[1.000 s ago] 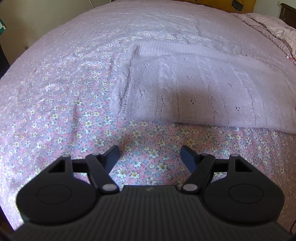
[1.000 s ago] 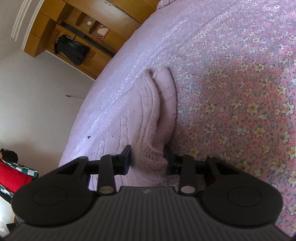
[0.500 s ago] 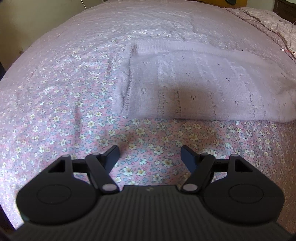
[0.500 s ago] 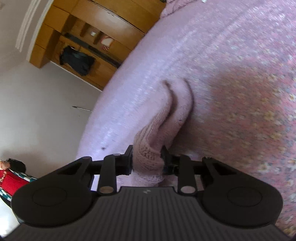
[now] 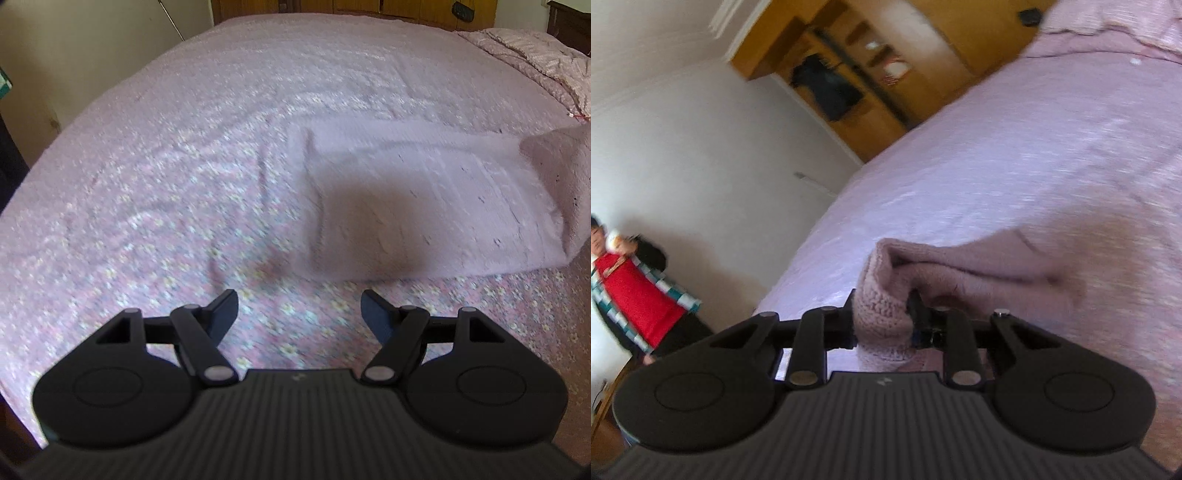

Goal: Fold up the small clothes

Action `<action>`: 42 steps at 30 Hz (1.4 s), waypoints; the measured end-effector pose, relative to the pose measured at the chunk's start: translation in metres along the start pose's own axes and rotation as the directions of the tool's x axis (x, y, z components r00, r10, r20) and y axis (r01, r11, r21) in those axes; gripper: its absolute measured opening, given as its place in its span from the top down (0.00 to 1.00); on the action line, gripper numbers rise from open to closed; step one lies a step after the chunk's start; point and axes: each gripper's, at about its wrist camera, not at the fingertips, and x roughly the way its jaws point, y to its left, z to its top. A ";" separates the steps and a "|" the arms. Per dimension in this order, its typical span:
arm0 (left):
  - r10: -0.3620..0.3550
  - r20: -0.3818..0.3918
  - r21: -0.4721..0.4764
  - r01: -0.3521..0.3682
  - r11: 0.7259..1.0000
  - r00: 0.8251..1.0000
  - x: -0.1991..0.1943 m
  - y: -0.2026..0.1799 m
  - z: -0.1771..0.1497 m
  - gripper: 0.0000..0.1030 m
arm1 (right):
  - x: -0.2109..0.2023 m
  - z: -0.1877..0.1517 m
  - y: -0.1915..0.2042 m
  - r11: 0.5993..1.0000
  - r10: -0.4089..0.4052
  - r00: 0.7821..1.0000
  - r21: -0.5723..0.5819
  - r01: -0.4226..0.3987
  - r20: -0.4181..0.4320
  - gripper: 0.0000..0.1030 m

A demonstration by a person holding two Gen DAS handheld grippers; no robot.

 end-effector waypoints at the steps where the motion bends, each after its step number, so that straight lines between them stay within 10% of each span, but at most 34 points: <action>1: 0.007 0.006 -0.001 -0.007 1.000 1.000 -0.001 0.003 0.002 0.28 | 0.005 0.001 0.006 1.000 0.029 1.000 0.006 -0.029 -0.008 0.73; 14: 0.049 0.037 -0.025 -0.048 0.999 0.998 -0.001 0.038 0.008 0.28 | 0.075 -0.023 0.119 0.964 0.231 0.955 -0.092 -0.251 -0.188 0.75; 25: 0.085 0.038 -0.101 -0.081 0.992 0.996 0.007 0.081 0.000 0.28 | 0.173 -0.122 0.140 0.962 0.070 0.901 -0.210 -0.175 -0.429 0.73; 32: 0.084 0.071 -0.092 -0.078 0.993 0.994 0.002 0.086 0.009 0.28 | 0.155 -0.137 0.149 0.969 0.075 0.927 -0.192 -0.155 -0.368 0.40; 42: -0.026 0.140 -0.015 0.029 0.999 0.990 -0.021 0.055 0.030 0.28 | 0.057 -0.128 0.137 0.955 -0.067 0.987 -0.295 0.020 -0.149 0.31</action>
